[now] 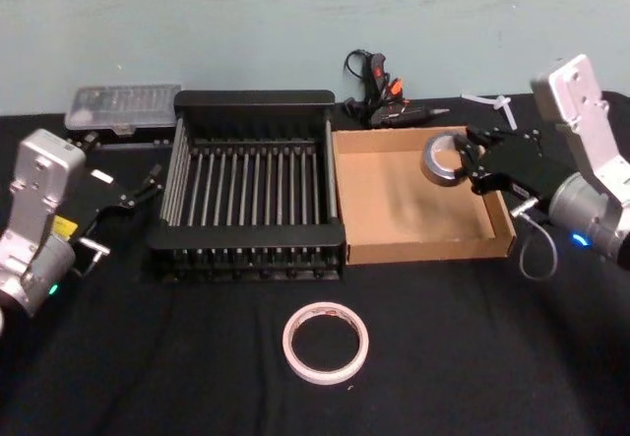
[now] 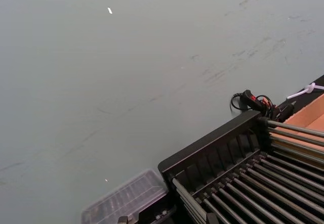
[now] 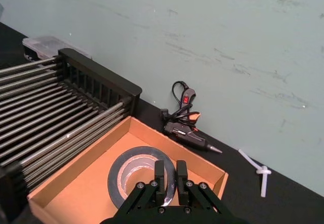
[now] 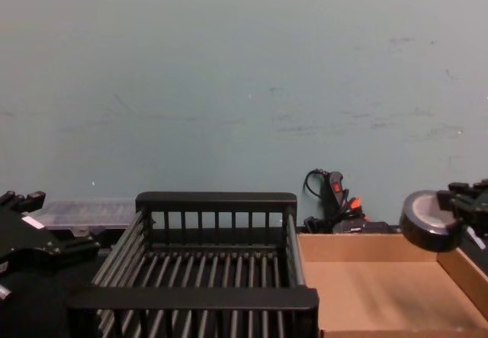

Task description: Pick up the white tape and place it into the black box , Pick up the silver tape and place it into the brown box.

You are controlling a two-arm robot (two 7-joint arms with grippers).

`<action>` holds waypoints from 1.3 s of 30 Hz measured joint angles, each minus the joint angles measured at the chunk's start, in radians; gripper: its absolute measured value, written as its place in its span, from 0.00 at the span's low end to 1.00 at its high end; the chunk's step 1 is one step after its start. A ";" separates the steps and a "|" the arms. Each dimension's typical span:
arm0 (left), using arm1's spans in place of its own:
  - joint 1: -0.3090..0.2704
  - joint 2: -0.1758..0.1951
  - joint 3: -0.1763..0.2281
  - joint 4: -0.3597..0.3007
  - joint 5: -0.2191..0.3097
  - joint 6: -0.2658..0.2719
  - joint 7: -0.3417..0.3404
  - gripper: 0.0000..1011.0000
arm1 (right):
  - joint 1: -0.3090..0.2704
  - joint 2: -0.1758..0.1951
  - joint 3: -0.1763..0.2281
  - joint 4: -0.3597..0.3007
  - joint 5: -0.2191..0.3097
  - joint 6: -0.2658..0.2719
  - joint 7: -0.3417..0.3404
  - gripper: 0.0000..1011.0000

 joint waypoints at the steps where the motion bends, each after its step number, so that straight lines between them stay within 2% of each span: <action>1: 0.000 0.000 0.000 0.000 0.000 0.000 0.000 0.99 | 0.009 -0.004 -0.004 0.013 -0.004 -0.002 0.001 0.14; 9: 0.000 0.000 0.000 0.000 0.000 0.000 0.000 0.99 | 0.090 -0.049 -0.040 0.145 -0.043 -0.022 0.002 0.14; 18: 0.000 0.000 0.000 0.000 0.000 0.000 0.000 0.99 | 0.129 -0.082 -0.056 0.247 -0.069 -0.017 0.001 0.14; 27: 0.000 0.000 0.000 0.000 0.000 0.000 0.000 0.99 | 0.136 -0.096 -0.057 0.287 -0.082 -0.008 0.001 0.14; 39: 0.000 0.000 0.000 0.000 0.000 0.000 0.000 0.99 | 0.135 -0.101 -0.053 0.291 -0.091 -0.008 0.001 0.14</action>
